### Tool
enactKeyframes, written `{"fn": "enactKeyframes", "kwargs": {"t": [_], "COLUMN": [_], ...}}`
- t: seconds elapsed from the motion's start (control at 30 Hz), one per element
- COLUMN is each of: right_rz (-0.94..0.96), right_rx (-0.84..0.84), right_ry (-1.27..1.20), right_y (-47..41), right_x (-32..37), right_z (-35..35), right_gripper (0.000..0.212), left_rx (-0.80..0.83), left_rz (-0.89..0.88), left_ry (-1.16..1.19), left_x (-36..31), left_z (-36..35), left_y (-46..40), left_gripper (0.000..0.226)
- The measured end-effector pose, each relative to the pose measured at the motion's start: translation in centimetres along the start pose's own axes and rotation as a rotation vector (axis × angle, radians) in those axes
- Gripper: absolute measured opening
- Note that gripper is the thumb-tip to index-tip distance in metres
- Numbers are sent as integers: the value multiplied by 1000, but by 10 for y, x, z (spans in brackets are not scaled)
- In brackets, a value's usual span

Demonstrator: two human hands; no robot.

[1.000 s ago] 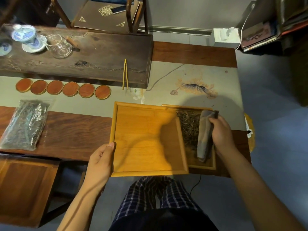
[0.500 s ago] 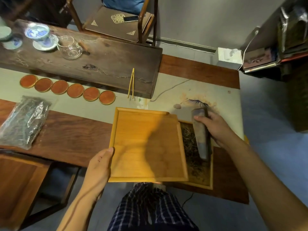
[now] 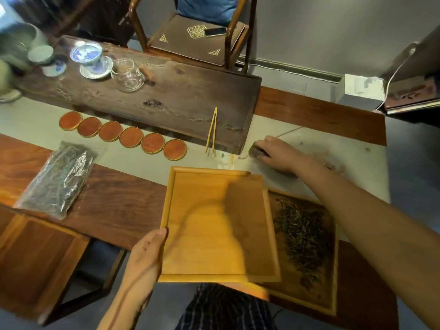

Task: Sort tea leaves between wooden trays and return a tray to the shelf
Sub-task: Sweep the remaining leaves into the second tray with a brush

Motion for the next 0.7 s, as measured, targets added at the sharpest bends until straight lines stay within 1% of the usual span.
{"fn": "enactKeyframes", "kwargs": {"t": [0.07,0.2,0.33,0.4,0.5,0.57,0.63,0.7], "right_rz": [-1,-39,-47,-64,-69,-108,-182,-242], "right_rx": [19,28,-41,-37,-52,-55,-81,-180], "right_ry": [39,11,-9,-8,77,66,11,-108], "right_y": [-12,-18,-11,-5,4,13,26,47], "right_x": [2,-3,-14,-18,-24,-28,-30,-27], "right_z": [-19,-38,-39,-38,-37,-33,-27,-19], "right_gripper": [22,37,40,44,54,59,60,47], "left_rx": [-6,12,53,57,54,53,59,70], "left_rz": [5,-8,-27,-38,-65,-85,-101,-112], "left_ry": [7,13,-28,-30,-40,-46,-49,-60], "left_x": [2,6,5,4,0,-5,-12,-17], "left_z": [4,13,17,16,13,10,8,8], "left_y": [-4,-11,-16,-17,-17,-16,-14,-10], "left_gripper": [41,42,46,41,27,28,33,31]}}
Point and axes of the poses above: each hand's wrist, its own y-axis away from the middle knuckle, its own z-axis out of the back of the hand, x = y × z, the point moved 6 cm from there along -y, towards the middle knuckle, and after that the axes turned 13 degrees about -z, right-handed, at the moved point
